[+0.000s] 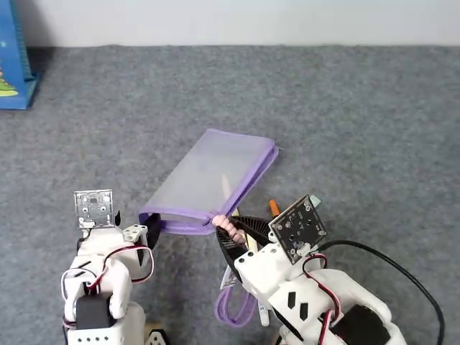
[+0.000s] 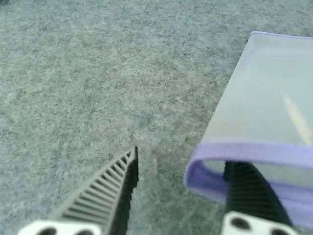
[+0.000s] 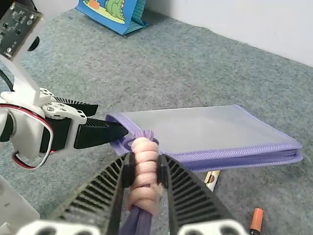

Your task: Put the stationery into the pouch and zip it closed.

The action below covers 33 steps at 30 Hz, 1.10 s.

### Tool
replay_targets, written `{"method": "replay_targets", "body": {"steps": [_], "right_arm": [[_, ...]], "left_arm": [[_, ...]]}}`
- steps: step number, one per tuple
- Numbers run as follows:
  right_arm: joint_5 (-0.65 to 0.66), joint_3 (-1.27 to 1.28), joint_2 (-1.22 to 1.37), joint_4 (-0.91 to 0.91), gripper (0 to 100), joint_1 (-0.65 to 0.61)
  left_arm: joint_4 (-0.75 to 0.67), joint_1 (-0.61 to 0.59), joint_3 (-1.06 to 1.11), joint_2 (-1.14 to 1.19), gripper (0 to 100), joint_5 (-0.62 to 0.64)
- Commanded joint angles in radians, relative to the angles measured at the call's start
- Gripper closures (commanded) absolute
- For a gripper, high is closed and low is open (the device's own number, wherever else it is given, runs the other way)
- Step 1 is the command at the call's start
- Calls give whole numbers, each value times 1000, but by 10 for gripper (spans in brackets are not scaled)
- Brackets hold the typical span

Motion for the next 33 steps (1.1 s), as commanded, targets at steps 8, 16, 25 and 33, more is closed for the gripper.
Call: {"method": "replay_targets", "body": {"steps": [8, 16, 25, 33], "right_arm": [[-12, -75, -16, 48, 991, -4], [-15, -153, -16, 117, 991, -5], [-12, -164, -16, 139, 991, -5], [-14, -196, -15, 174, 989, -5]], "left_arm": [[-29, -8, -42, -8, 721, 14], [-32, -9, -41, -8, 721, 14], [-31, -3, -41, -8, 721, 14], [-49, -2, -44, -8, 994, -60]]}}
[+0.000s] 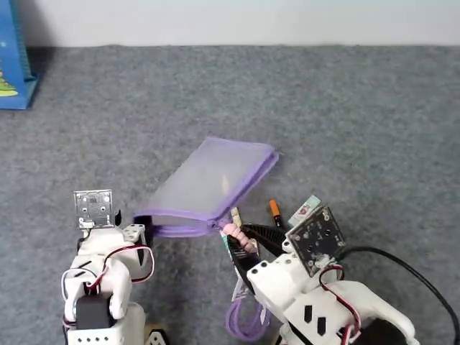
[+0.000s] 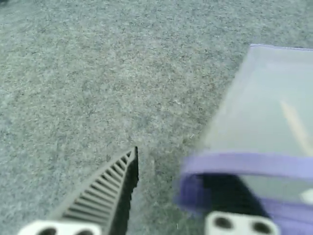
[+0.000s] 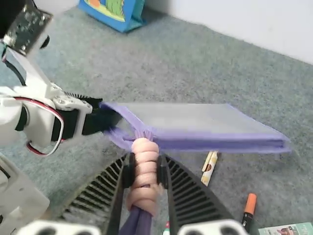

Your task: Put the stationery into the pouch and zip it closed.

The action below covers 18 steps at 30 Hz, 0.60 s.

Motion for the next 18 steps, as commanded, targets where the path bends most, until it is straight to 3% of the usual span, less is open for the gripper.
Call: {"method": "replay_targets", "body": {"steps": [1, 8, 11, 15, 18], "right_arm": [[-12, -54, -12, 1, 989, -4], [-6, -48, -4, 19, 983, 2], [-8, -48, -2, 41, 892, 16], [-11, -41, 1, 53, 739, 134], [-11, 12, 2, 41, 723, 176]], "left_arm": [[-35, -5, -44, -6, 986, -78], [-35, -14, -48, -6, 989, -77], [-34, -23, -53, -6, 989, -77], [17, -101, -124, -6, 989, -77], [57, -103, -182, -6, 989, -77]]}}
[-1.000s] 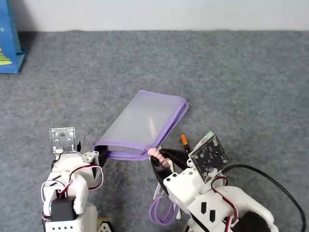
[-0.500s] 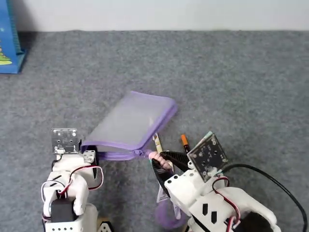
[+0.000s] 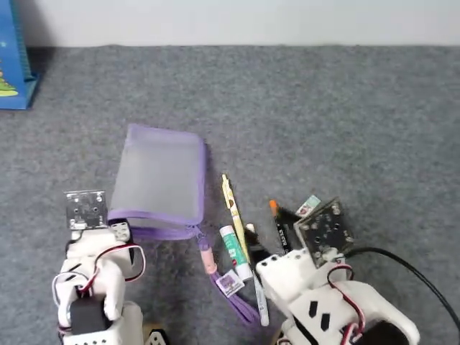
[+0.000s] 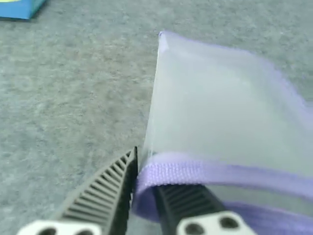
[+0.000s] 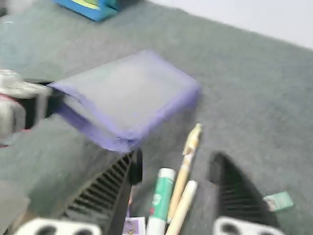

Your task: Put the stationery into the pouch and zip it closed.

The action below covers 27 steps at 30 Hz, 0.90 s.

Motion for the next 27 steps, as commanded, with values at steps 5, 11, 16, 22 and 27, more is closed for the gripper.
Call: {"method": "replay_targets", "body": {"steps": [5, 11, 16, 22, 27], "right_arm": [[-9, 77, 105, -45, 772, 41], [-12, 80, 340, -58, 798, 41], [-60, 80, 532, -133, 800, 79], [-60, 81, 768, -257, 801, 193], [5, 81, 967, -406, 801, 252]], "left_arm": [[97, 25, -200, -5, 989, -11], [124, 37, -285, -2, 990, -9], [146, 37, -308, -2, 990, 20], [155, 32, -298, -2, 990, 25], [157, 37, -272, -2, 990, 38]]}}
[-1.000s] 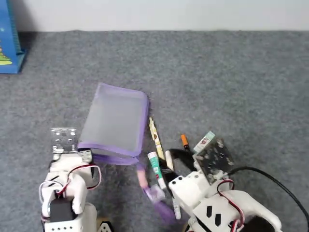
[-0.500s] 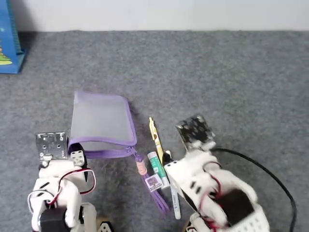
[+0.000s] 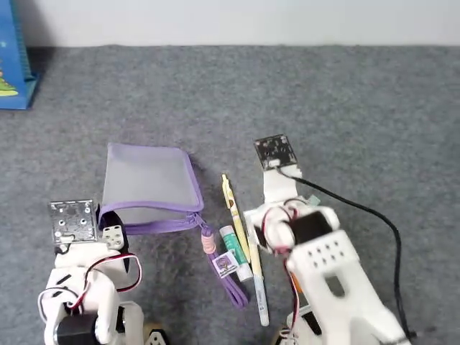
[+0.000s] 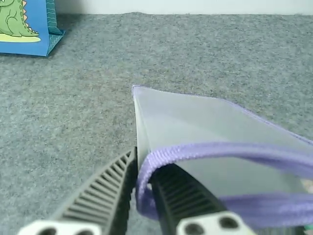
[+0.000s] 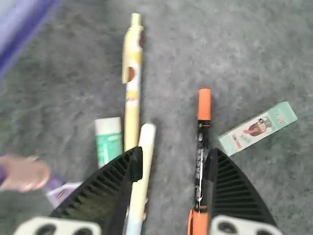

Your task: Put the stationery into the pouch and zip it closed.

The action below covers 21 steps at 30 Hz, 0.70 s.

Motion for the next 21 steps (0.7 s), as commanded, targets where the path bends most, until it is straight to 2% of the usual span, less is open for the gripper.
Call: {"method": "replay_targets", "body": {"steps": [1, 10, 15, 21], "right_arm": [[74, -5, 131, -119, 801, 42], [184, -12, 415, -386, 801, 117], [198, -37, 495, -415, 809, 122], [203, -83, 536, -375, 986, 119]], "left_arm": [[-3, 5, -15, 0, 990, 29], [-6, 5, 30, -5, 990, 31], [-18, 5, 64, -5, 989, 28], [-18, 3, 68, -5, 989, 28]]}}
